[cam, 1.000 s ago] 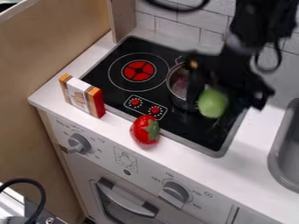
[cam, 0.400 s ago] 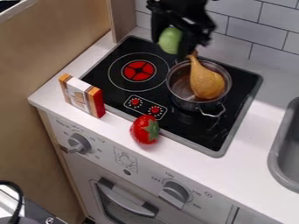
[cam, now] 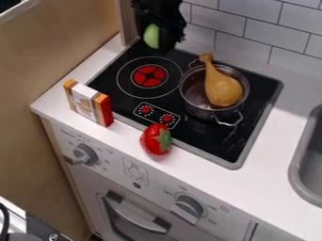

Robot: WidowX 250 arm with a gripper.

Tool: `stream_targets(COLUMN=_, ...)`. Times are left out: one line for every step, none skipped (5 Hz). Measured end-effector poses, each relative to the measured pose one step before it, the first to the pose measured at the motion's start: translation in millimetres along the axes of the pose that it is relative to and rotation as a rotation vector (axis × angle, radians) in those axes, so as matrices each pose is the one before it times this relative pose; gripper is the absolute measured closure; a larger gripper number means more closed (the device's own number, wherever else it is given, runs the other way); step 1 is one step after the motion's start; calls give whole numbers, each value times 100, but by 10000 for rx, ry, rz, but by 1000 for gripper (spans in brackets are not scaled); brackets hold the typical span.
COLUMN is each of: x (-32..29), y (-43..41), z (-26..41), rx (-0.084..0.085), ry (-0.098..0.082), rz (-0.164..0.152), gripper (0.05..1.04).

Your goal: Move the green object to the upper side of the left burner

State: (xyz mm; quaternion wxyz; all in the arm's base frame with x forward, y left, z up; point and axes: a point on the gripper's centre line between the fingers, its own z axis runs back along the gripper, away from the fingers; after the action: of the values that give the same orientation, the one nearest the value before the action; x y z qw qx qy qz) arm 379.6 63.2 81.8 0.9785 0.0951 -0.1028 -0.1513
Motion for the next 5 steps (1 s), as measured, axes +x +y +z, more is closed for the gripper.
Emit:
stream_targets(x=351, y=622, z=-2490, rx=-70, ry=-367, rz=-151, gripper=390)
stream_targets(x=106, y=-56, z=-2324, rx=33, ry=-477, rz=34, gripper=390)
stream_targets(x=393, y=442, z=-974, rx=232, ry=-642, rz=89, gripper=390)
stream_targets(x=240, y=6, z=-222, rx=76, ry=-269, rz=155, gripper=346)
stream_targets(x=-147, y=-686, z=-9, rx=-86, ry=165, rz=176, gripper=111)
